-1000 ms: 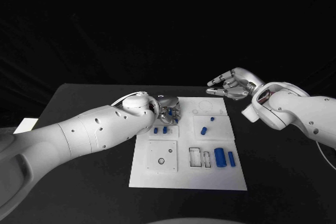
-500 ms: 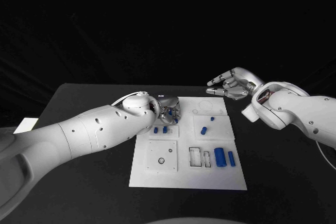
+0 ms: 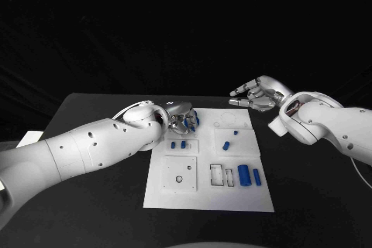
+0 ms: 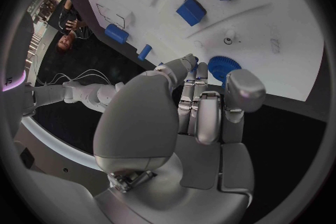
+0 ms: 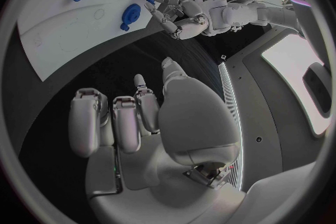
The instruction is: Assemble the parts on the task board
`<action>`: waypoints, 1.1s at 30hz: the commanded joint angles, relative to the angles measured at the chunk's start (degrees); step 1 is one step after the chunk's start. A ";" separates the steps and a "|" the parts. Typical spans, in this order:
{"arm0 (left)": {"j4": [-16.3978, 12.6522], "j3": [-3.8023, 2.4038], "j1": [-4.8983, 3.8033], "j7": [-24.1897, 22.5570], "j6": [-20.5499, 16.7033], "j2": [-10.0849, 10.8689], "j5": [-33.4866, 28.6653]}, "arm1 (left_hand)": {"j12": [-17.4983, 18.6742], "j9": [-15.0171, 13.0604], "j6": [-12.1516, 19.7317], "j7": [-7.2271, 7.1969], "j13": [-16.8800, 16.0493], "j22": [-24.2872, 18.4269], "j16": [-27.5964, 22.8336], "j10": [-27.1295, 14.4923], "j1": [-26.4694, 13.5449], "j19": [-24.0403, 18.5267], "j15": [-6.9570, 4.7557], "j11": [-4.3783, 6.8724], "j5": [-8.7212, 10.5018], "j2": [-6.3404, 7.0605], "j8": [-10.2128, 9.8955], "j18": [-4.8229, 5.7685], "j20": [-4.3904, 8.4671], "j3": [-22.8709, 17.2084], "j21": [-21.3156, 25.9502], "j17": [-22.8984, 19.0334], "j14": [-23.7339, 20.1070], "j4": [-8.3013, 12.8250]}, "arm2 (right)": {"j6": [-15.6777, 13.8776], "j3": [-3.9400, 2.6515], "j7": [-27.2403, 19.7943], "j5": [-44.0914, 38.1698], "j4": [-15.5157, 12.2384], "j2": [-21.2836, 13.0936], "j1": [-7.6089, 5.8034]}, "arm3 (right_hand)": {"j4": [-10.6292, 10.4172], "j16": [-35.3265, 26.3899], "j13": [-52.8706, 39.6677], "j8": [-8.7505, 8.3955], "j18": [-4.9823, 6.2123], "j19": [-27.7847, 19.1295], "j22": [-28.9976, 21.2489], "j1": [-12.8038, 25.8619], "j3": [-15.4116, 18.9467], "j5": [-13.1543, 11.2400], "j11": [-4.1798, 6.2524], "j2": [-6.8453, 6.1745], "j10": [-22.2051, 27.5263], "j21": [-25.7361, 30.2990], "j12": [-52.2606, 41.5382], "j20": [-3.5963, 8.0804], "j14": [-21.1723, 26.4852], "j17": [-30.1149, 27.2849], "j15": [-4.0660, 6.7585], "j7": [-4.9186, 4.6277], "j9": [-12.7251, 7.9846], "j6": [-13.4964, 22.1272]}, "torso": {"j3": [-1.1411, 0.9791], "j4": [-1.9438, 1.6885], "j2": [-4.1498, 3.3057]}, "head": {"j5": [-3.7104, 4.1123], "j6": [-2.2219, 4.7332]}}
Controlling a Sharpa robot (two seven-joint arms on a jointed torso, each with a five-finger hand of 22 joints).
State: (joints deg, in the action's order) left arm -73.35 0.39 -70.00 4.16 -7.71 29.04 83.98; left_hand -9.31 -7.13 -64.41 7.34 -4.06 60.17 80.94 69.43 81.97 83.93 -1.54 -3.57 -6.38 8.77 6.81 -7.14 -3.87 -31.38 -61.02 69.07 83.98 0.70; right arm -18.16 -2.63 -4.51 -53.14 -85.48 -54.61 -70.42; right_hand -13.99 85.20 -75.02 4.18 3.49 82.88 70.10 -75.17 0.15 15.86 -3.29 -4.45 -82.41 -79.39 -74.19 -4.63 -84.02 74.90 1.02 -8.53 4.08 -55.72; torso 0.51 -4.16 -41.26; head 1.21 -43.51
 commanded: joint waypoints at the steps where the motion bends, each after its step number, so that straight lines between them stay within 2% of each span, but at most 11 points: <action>1: -1.35 -0.19 -0.03 -1.27 -2.91 1.19 -3.42 | 0.24 -0.03 -0.40 0.12 -0.06 -0.04 0.24 0.50 -0.67 0.67 0.04 0.09 -0.29 0.10 -0.23 0.74 -0.02 -0.34 0.04 0.01 2.45 0.10 | 0.68 0.00 -0.46 -0.13 -0.01 -0.08 0.04 | -0.01 -0.21 -4.25 0.25 0.55 -0.36 0.07 0.12 0.24 0.20 0.04 0.49 0.45 0.13 0.06 0.06 -4.04 6.24 0.20 0.24 0.07 0.14 | 0.02 -0.05 0.00 | -0.07 0.00; 4: -2.29 -0.31 -0.03 -1.03 -2.75 2.42 -3.87 | 0.32 -0.03 -0.55 0.10 -0.09 -0.01 0.26 0.69 -0.88 0.68 0.03 0.11 -0.28 0.16 -0.23 0.74 -0.02 -0.41 0.02 -0.01 2.44 0.18 | 0.69 0.00 -0.46 -0.13 0.00 -0.12 0.04 | -0.01 -0.21 -4.25 0.25 0.55 -0.36 0.07 0.12 0.24 0.20 0.04 0.49 0.45 0.13 0.06 0.06 -4.04 6.24 0.20 0.24 0.07 0.14 | 0.05 -0.16 0.04 | -0.09 0.01; 8: -3.04 -0.37 -0.03 -0.35 -1.67 3.77 -4.16 | 0.43 -0.02 -0.66 0.07 -0.11 0.01 0.29 0.83 -1.14 0.68 0.02 0.13 -0.24 0.29 -0.26 0.74 -0.02 -0.41 0.02 0.00 2.44 0.24 | 0.71 0.00 -0.45 -0.13 0.02 -0.15 0.04 | -0.01 -0.21 -4.25 0.25 0.55 -0.36 0.07 0.12 0.24 0.20 0.04 0.49 0.45 0.13 0.06 0.06 -4.04 6.24 0.20 0.24 0.07 0.14 | 0.05 -0.01 -0.03 | -0.15 -0.01; 13: -2.84 -0.36 -0.02 0.71 -0.23 4.96 -4.30 | 0.69 0.02 -0.70 0.03 -0.10 0.10 0.30 0.89 -1.60 0.69 0.02 0.14 -0.14 0.45 -0.38 0.75 -0.03 -0.37 -0.03 -0.06 2.43 0.27 | 0.71 0.00 -0.46 -0.13 0.06 -0.18 0.04 | -0.01 -0.21 -4.25 0.25 0.55 -0.36 0.07 0.12 0.24 0.20 0.04 0.49 0.45 0.13 0.06 0.06 -4.04 6.24 0.20 0.24 0.07 0.14 | 0.07 -0.08 -0.01 | -0.16 -0.10; 26: -1.12 -0.27 0.06 2.59 2.34 4.98 -3.51 | 1.05 0.09 -0.69 0.00 -0.11 0.17 0.32 0.95 -2.26 0.69 0.03 0.13 0.02 0.66 -0.57 0.76 -0.04 -0.24 -0.05 -0.15 2.40 0.26 | 0.69 0.00 -0.49 -0.13 0.10 -0.11 0.04 | -0.01 -0.21 -4.25 0.25 0.55 -0.36 0.07 0.12 0.24 0.20 0.04 0.49 0.45 0.13 0.06 0.06 -4.04 6.24 0.20 0.24 0.07 0.14 | -0.01 0.05 -0.05 | -0.52 -0.13; 33: -0.49 -0.23 0.37 2.59 3.24 4.40 -3.33 | 1.14 0.10 -0.74 -0.01 -0.12 0.22 0.35 1.02 -2.45 0.68 0.03 0.14 0.10 0.67 -0.60 0.77 -0.05 -0.20 -0.07 -0.11 2.40 0.25 | 0.70 0.00 -0.52 -0.13 0.10 -0.07 0.04 | -0.01 -0.21 -4.25 0.25 0.55 -0.36 0.07 0.12 0.24 0.20 0.04 0.49 0.45 0.13 0.06 0.06 -4.04 6.24 0.20 0.24 0.07 0.14 | 0.01 0.09 -0.04 | -0.52 -0.22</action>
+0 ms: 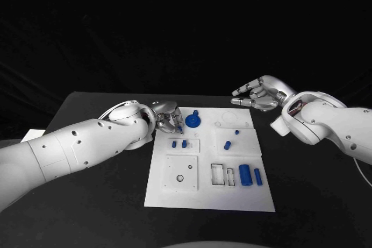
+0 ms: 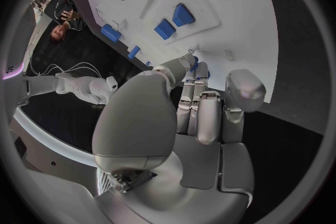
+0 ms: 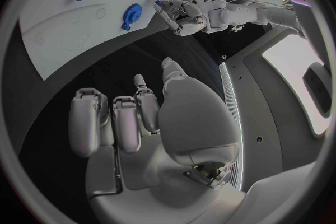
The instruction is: Assemble the parts on the task board
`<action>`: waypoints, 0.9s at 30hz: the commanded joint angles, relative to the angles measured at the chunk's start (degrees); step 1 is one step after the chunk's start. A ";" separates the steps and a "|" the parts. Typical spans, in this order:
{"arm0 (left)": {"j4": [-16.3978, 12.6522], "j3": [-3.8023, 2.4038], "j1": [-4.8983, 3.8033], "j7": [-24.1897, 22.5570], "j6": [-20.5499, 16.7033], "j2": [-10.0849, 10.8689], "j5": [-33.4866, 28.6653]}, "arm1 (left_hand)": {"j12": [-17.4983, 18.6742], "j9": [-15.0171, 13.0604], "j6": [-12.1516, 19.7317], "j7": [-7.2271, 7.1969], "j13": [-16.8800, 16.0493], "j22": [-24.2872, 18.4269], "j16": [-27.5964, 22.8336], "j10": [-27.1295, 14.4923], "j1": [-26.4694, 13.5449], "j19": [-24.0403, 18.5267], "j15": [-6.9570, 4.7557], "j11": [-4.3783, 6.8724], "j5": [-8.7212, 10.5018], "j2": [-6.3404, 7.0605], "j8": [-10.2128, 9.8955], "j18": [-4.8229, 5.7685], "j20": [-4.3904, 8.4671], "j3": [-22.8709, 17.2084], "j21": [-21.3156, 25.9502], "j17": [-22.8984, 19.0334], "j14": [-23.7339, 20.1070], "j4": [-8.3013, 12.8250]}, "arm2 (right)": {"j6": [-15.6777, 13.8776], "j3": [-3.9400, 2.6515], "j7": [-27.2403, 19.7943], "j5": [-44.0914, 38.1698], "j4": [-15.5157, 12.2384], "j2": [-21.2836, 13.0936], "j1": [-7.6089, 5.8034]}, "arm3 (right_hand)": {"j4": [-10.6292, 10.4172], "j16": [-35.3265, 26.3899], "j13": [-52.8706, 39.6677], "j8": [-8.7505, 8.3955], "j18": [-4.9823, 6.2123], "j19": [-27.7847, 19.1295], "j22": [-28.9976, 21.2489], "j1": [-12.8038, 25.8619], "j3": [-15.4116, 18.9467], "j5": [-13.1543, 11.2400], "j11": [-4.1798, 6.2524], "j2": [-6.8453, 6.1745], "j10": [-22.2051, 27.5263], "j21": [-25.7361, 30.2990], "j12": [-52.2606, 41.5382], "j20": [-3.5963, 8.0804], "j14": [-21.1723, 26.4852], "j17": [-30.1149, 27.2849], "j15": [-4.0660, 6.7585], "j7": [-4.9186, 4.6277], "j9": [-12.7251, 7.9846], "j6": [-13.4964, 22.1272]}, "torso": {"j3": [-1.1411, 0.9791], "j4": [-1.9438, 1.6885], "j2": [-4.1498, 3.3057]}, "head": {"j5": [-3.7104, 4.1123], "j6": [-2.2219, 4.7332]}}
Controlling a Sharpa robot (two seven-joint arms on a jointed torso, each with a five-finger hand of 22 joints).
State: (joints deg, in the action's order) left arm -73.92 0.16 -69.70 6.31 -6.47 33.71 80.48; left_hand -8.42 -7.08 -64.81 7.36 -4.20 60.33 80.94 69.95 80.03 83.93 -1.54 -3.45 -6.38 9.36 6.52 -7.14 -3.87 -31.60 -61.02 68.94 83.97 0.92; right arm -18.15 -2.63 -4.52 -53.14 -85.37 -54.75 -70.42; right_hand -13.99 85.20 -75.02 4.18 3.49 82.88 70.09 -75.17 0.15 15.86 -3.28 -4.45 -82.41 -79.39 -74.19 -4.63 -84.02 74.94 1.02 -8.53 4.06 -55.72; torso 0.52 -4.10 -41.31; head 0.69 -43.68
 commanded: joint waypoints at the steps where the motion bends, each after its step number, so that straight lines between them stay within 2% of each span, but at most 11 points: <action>1: 0.13 -0.01 0.10 0.41 2.08 -0.35 0.17 | 0.25 0.05 -0.34 -0.03 0.02 0.05 0.35 0.49 -0.51 0.69 0.02 0.03 0.10 0.09 -0.32 0.77 -0.04 0.01 -0.08 0.01 2.40 0.02 | 0.69 0.00 -0.51 -0.14 -0.01 0.08 0.03 | -0.01 -0.21 -4.25 0.25 0.55 -0.36 0.08 0.12 0.24 0.20 0.04 0.49 0.45 0.13 0.06 0.06 -4.04 6.21 0.20 0.24 0.09 0.14 | 0.00 0.05 -0.01 | -0.03 -0.04; 8: 0.13 0.01 0.22 0.26 2.42 -0.64 0.24 | 0.28 0.05 -0.41 -0.05 0.00 0.10 0.34 0.58 -0.59 0.69 0.02 0.05 0.15 0.07 -0.32 0.78 -0.04 0.03 -0.11 -0.02 2.39 0.03 | 0.68 0.00 -0.50 -0.14 -0.03 0.04 0.03 | 0.06 -0.26 -4.25 0.29 0.55 -0.35 0.05 0.13 0.35 0.20 0.05 0.58 0.43 0.16 0.03 0.07 -4.03 6.13 0.21 0.26 0.10 0.08 | -0.05 0.00 -0.01 | 0.05 -0.06; 27: 0.77 0.10 0.25 0.87 4.05 -1.46 0.57 | 0.32 0.04 -0.61 -0.19 -0.09 0.34 0.41 0.90 -0.71 0.69 -0.05 0.18 0.30 0.04 -0.31 0.81 -0.02 0.07 -0.30 0.09 2.39 0.16 | 0.72 0.00 -0.56 -0.14 -0.04 0.08 0.03 | 0.06 -0.26 -4.25 0.29 0.55 -0.35 0.05 0.13 0.35 0.20 0.05 0.58 0.43 0.16 0.03 0.07 -4.03 6.13 0.21 0.26 0.10 0.08 | 0.01 0.01 -0.05 | 0.04 -0.26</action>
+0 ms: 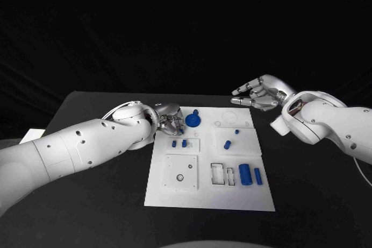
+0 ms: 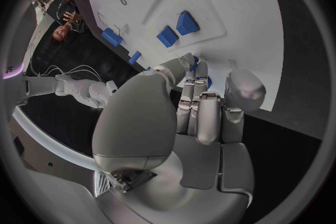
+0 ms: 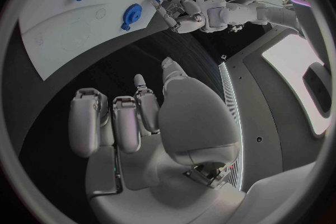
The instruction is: Assemble the parts on the task board
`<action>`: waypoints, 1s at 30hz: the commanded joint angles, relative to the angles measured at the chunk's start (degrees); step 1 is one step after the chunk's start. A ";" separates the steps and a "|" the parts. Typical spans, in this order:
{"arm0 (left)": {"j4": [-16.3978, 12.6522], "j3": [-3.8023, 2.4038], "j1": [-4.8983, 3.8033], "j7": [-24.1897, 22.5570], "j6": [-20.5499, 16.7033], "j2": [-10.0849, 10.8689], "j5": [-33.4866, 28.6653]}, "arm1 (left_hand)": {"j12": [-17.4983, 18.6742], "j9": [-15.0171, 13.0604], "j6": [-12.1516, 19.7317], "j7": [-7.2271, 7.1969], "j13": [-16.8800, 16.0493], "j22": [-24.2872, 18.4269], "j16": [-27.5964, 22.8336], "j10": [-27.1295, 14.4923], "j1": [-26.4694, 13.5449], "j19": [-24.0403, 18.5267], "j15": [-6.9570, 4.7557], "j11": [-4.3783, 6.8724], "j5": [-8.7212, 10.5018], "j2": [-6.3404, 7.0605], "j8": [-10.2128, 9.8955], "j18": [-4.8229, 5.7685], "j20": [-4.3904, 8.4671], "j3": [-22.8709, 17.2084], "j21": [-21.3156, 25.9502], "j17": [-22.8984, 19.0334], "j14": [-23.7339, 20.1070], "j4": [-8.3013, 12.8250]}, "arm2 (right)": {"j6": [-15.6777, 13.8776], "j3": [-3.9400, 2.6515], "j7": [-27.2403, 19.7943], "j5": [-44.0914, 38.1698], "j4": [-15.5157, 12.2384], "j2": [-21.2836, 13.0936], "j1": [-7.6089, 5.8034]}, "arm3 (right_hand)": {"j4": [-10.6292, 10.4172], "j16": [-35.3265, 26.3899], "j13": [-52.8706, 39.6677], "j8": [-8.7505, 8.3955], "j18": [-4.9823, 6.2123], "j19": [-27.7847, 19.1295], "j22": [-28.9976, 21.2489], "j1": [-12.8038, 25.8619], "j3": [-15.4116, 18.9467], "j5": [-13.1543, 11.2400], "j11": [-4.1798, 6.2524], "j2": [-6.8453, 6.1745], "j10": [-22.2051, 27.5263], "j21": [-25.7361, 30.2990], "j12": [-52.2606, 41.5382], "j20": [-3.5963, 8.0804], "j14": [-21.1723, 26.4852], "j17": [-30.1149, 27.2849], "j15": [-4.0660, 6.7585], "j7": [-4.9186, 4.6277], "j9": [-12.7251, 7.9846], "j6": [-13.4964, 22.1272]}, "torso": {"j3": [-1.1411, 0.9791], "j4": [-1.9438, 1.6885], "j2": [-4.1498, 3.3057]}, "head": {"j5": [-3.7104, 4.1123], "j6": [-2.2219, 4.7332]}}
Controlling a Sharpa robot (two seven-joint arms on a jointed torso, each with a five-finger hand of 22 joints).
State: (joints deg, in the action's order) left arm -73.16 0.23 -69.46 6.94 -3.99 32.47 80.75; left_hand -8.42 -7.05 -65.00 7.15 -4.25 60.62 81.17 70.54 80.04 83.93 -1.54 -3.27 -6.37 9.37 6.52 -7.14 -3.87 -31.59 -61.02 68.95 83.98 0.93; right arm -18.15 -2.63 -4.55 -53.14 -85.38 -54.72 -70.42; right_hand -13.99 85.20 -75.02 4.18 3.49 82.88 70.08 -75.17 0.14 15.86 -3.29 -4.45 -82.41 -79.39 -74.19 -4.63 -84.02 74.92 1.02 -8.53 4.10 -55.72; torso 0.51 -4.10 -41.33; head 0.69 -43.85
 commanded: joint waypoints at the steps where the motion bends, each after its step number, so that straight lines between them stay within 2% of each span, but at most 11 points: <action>1: 0.03 0.05 0.02 0.21 1.62 -0.28 0.30 | 0.32 0.01 -0.42 0.01 -0.05 0.04 0.17 0.34 -0.73 0.68 -0.05 0.00 0.31 0.03 -0.31 0.81 -0.02 0.08 -0.28 0.05 2.38 0.18 | 0.72 0.00 -0.53 -0.14 -0.02 0.06 0.03 | 0.06 -0.26 -4.25 0.29 0.55 -0.35 0.06 0.13 0.35 0.20 0.05 0.58 0.43 0.16 0.03 0.07 -4.03 6.15 0.21 0.26 0.07 0.08 | 0.02 0.00 -0.04 | 0.05 -0.09; 12: 0.32 0.13 0.11 0.44 1.94 -0.61 0.30 | 0.69 0.18 0.04 0.08 -0.06 0.03 0.13 0.03 -1.07 0.60 -0.05 -0.08 0.46 0.21 -0.70 0.80 0.00 0.23 -0.19 -0.12 2.32 0.36 | 0.76 0.00 -0.55 -0.14 0.02 0.13 0.03 | 0.06 -0.26 -4.25 0.29 0.55 -0.35 0.06 0.13 0.35 0.20 0.05 0.58 0.43 0.16 0.03 0.07 -4.03 6.15 0.21 0.26 0.07 0.08 | 0.00 -0.01 0.02 | 0.13 -0.18; 25: 0.37 0.15 0.13 0.88 1.63 -0.45 0.30 | 2.52 1.38 2.95 1.29 0.25 -0.42 -0.11 -3.00 -2.29 0.36 0.90 -1.34 0.29 1.15 -2.76 0.83 -0.59 0.12 0.52 -1.02 2.07 0.80 | 0.57 0.00 -0.68 -0.07 0.08 0.12 0.03 | 0.10 -0.34 -4.13 0.30 0.57 -0.39 -0.06 0.14 0.43 0.20 0.05 0.63 0.52 0.23 0.20 0.07 -4.00 6.02 0.22 0.26 0.07 0.08 | 0.02 -0.02 0.02 | 0.15 -0.13; 30: 0.30 0.15 0.13 0.98 1.33 -0.32 0.20 | 3.52 2.34 5.53 1.58 0.44 -0.95 -0.32 -4.91 -2.82 0.20 1.34 -1.86 0.19 1.74 -3.05 0.73 -0.98 -0.06 1.18 -1.66 1.91 0.90 | 0.62 0.00 -0.61 -0.07 0.16 0.12 0.03 | 0.11 -0.42 -4.04 0.30 0.59 -0.42 -0.12 0.14 0.44 0.20 0.05 0.63 0.58 0.27 0.33 0.07 -3.98 5.90 0.22 0.26 0.07 0.08 | 0.03 -0.03 0.01 | 0.15 -0.13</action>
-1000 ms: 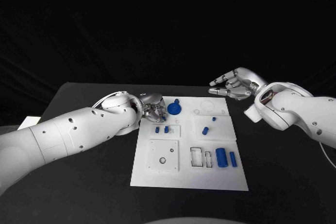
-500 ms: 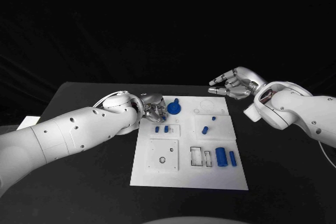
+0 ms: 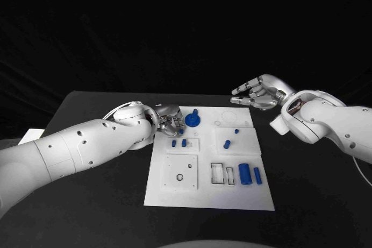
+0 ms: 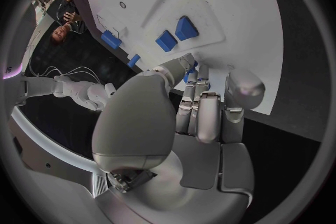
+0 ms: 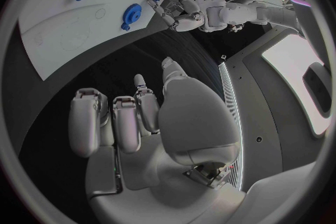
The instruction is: Assemble the parts on the task board
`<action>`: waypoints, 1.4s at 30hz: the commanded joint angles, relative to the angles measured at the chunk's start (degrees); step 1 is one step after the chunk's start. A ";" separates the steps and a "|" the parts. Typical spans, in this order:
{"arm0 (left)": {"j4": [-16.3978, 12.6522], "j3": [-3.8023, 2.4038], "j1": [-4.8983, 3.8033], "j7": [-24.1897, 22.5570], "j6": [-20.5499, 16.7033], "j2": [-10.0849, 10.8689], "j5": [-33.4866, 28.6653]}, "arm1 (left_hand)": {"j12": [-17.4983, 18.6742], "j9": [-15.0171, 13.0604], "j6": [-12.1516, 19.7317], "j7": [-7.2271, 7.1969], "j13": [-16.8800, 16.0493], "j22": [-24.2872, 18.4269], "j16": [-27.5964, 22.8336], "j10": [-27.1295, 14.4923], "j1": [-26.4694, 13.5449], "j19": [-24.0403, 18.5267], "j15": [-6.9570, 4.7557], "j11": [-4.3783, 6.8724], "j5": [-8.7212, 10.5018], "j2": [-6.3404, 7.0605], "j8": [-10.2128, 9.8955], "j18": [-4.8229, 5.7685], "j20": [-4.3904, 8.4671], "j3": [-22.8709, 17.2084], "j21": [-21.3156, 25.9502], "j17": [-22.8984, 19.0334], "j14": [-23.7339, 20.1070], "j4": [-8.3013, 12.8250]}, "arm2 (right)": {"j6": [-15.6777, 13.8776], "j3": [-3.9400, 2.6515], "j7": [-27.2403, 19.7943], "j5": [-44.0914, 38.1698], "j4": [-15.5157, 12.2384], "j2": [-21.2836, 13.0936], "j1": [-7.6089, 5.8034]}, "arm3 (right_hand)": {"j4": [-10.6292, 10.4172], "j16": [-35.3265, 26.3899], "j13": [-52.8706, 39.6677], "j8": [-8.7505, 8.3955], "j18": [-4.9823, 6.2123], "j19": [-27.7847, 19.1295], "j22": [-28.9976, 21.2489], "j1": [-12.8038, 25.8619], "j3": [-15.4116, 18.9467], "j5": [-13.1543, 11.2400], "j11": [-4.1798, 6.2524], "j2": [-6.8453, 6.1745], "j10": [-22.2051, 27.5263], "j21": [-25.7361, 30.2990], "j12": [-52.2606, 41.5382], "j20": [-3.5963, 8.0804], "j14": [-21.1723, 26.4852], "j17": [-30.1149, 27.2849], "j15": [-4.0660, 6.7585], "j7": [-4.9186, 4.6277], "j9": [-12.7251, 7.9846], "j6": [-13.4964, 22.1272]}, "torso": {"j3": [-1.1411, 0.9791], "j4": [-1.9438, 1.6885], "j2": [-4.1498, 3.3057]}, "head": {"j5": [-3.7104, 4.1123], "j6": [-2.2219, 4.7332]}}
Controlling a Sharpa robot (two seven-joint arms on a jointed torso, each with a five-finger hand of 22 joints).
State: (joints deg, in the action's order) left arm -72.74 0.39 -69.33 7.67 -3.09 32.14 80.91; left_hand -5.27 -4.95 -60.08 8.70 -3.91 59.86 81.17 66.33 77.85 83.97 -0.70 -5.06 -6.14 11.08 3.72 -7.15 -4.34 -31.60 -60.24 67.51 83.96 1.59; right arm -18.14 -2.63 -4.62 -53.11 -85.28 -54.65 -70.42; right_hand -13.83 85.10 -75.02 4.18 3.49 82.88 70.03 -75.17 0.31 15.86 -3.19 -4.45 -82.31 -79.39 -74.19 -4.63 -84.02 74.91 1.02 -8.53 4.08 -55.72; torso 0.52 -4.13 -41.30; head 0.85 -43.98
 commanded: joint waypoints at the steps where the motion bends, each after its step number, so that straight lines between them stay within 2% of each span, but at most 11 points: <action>1: -0.13 -0.02 0.00 0.26 0.37 0.06 0.02 | 0.49 0.36 0.87 0.06 0.11 -0.13 -0.38 -0.96 -0.69 0.16 0.54 -0.12 -0.12 0.09 -0.24 0.75 -0.57 -0.07 0.38 -0.41 1.88 0.25 | 0.62 0.00 -0.52 -0.10 0.08 0.04 0.03 | -0.05 -0.31 -4.04 0.30 0.59 -0.42 -0.08 0.14 0.28 0.21 -0.05 0.63 0.49 0.27 0.33 0.07 -3.98 5.91 0.22 0.26 0.08 0.08 | 0.02 0.02 0.00 | -0.02 0.00; 13: -0.54 -0.03 0.01 -0.20 -1.04 1.63 -0.55 | 1.52 1.21 3.25 0.22 0.23 -0.80 -0.76 -3.75 -0.90 0.00 0.86 -0.53 -0.42 0.70 -0.15 0.56 -0.98 0.24 1.28 -1.46 1.63 0.61 | 1.57 0.00 1.15 -1.27 1.09 0.04 0.08 | 0.17 -0.67 -3.21 0.30 0.70 -0.65 -0.67 -0.12 0.25 0.09 -0.04 0.80 1.16 0.62 1.55 0.08 -3.83 5.34 0.22 0.26 0.08 0.10 | 0.04 0.00 0.03 | -0.03 -0.04; 16: -1.14 -0.10 -0.01 -1.98 -3.01 3.04 -3.65 | 1.66 1.22 3.63 0.37 0.29 -0.83 -0.82 -5.43 -0.76 0.02 1.07 -0.80 -0.41 0.68 -0.07 0.56 -1.15 0.74 1.37 -1.71 1.59 0.75 | 2.43 0.01 2.91 -4.07 1.73 -0.12 0.09 | 1.29 -2.55 8.64 0.51 1.50 -2.39 -4.76 -1.84 -0.33 -0.32 0.16 1.63 10.71 3.19 19.06 0.18 -3.06 2.74 0.40 0.41 0.15 -0.40 | 0.02 0.04 0.10 | 0.05 0.00; 18: -1.62 -0.20 -0.04 -4.29 -5.66 4.33 -9.20 | 1.52 1.18 3.50 0.45 0.25 -1.71 -0.95 -5.79 -0.99 -0.22 1.16 -0.87 -0.39 0.54 0.05 0.38 -1.24 1.14 2.33 -2.03 1.51 0.55 | 3.23 0.01 4.09 -7.15 1.98 -0.31 0.09 | 2.55 -3.90 20.38 0.76 2.11 -3.66 -7.96 -4.59 -1.71 -0.40 0.40 2.08 19.27 5.27 35.82 0.42 -2.55 1.06 0.65 0.57 0.23 -1.20 | 0.01 0.01 0.14 | 0.12 0.07; 21: -2.37 -0.30 -0.11 -9.85 -10.00 6.48 -23.74 | 0.52 1.00 2.30 1.05 0.00 -4.94 -1.70 -4.84 -1.68 -1.33 1.38 -1.13 -0.44 -0.52 0.58 -0.23 -1.50 1.51 5.86 -3.67 0.97 -0.42 | 4.89 0.01 5.84 -12.97 2.07 -0.66 0.10 | 3.44 -5.46 32.56 1.01 2.29 -3.81 -9.43 -8.51 -5.14 -1.28 -0.42 1.66 24.73 6.37 50.46 0.45 -2.34 -0.91 0.19 0.25 0.29 -2.84 | -0.09 -0.01 0.17 | 0.16 0.41; 23: -3.01 -0.32 -0.15 -13.89 -11.84 7.81 -35.37 | -0.18 0.92 1.36 1.42 -0.08 -10.58 -4.76 -4.32 -1.75 -3.59 1.51 -1.36 -0.75 -1.60 0.96 -1.34 -1.72 0.97 12.10 -9.92 -1.19 -1.02 | 5.98 0.01 6.84 -17.16 1.88 -0.84 0.11 | 4.09 -6.12 39.37 1.20 2.35 -3.51 -9.42 -10.32 -7.50 -2.25 -0.76 0.79 23.58 6.45 56.22 0.18 -2.37 -1.80 -0.12 -0.23 0.34 -4.18 | -0.07 0.02 0.11 | 0.18 0.56; 24: -3.44 -0.33 -0.16 -16.18 -12.42 8.53 -42.28 | -1.22 0.81 0.55 1.30 -0.36 -13.38 -6.51 -2.99 -1.56 -5.09 1.33 -1.20 -1.20 -2.33 1.38 -1.91 -1.78 0.43 15.35 -13.11 -2.67 -1.23 | 6.50 0.01 7.43 -19.70 1.68 -0.95 0.14 | 4.53 -6.29 41.68 1.29 2.29 -3.37 -9.33 -11.10 -8.55 -2.57 -0.67 0.39 22.58 6.42 57.78 0.00 -2.41 -2.02 0.01 0.10 0.37 -4.80 | -0.07 0.05 0.11 | 0.28 0.73; 26: -4.53 -0.33 -0.16 -20.24 -12.44 9.90 -56.57 | -2.92 0.69 -0.31 1.00 -0.87 -15.12 -7.65 -0.96 -1.34 -6.29 1.10 -0.60 -1.51 -3.14 1.94 -2.41 -1.62 0.06 17.52 -15.15 -3.81 -1.35 | 7.53 0.01 8.61 -25.16 1.03 -1.22 0.32 | 4.99 -6.47 46.80 1.27 2.24 -3.12 -9.20 -11.65 -10.59 -3.30 -0.62 -0.86 20.67 6.40 61.11 -0.12 -2.51 -2.21 -0.14 0.51 0.33 -6.00 | 0.02 0.02 0.04 | 0.58 0.96; 31: -7.77 -0.15 0.00 -25.40 -10.51 12.64 -80.35 | -6.09 0.79 -0.49 0.61 -1.99 -18.10 -8.88 1.37 -3.37 -8.08 0.75 0.19 -1.50 -3.99 2.36 -2.98 -1.36 1.70 21.19 -17.69 -5.41 -2.84 | 9.30 0.01 10.90 -36.34 -0.88 -1.87 1.07 | 5.23 -6.64 53.82 0.93 2.20 -2.72 -9.00 -11.00 -13.34 -5.60 -0.34 -2.67 17.66 6.36 64.77 -0.15 -2.65 -2.42 -0.02 1.08 0.23 -7.70 | 0.14 -0.05 0.10 | 1.61 1.19; 35: -11.58 -0.04 0.66 -27.18 -8.56 15.09 -89.28 | -9.38 0.71 -0.96 0.18 -3.55 -20.23 -9.90 2.65 -4.41 -9.38 0.33 0.80 -1.48 -4.24 3.12 -3.35 -1.06 4.13 23.89 -19.85 -6.81 -3.39 | 10.15 0.01 12.36 -43.74 -2.50 -2.22 1.95 | 5.40 -6.72 57.78 0.42 2.15 -2.60 -9.00 -10.39 -14.95 -6.84 -0.30 -3.57 16.08 6.45 66.50 -0.14 -2.72 -2.54 0.11 1.43 0.15 -8.49 | 0.11 0.06 0.08 | 2.78 1.79; 42: -15.47 0.02 1.21 -28.59 -7.47 17.07 -93.08 | -14.19 0.80 -0.64 -0.04 -6.12 -20.87 -9.96 0.61 -3.99 -9.27 0.07 1.13 -1.64 -5.08 4.20 -3.27 -0.75 6.56 24.87 -20.85 -7.45 -3.06 | 10.73 0.02 13.57 -49.78 -3.63 -1.86 2.92 | 5.63 -6.78 60.80 -0.18 2.12 -2.52 -9.05 -10.04 -16.41 -8.44 -0.13 -4.22 15.70 6.56 67.90 -0.05 -2.79 -2.63 0.27 1.67 0.06 -8.65 | 0.21 0.00 0.15 | 3.53 1.62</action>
State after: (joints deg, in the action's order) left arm -87.62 0.45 -68.16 -17.47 -12.20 49.13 -2.96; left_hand -19.13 -4.21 -60.91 8.78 -9.87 39.06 71.45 67.25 73.87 74.70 -0.62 -3.88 -7.44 6.78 7.58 -9.84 -5.30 -25.33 -35.72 46.71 76.86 -1.53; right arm -9.57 -2.61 6.78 -95.59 -88.67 -56.63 -67.66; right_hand -8.16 78.67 -14.46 4.38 4.86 79.90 60.99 -85.34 -15.75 7.65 -3.38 -8.03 -66.14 -73.12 -6.47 -4.74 -84.04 72.33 1.23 -7.06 4.19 -64.01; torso 0.66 -4.11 -41.20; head 4.19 -42.25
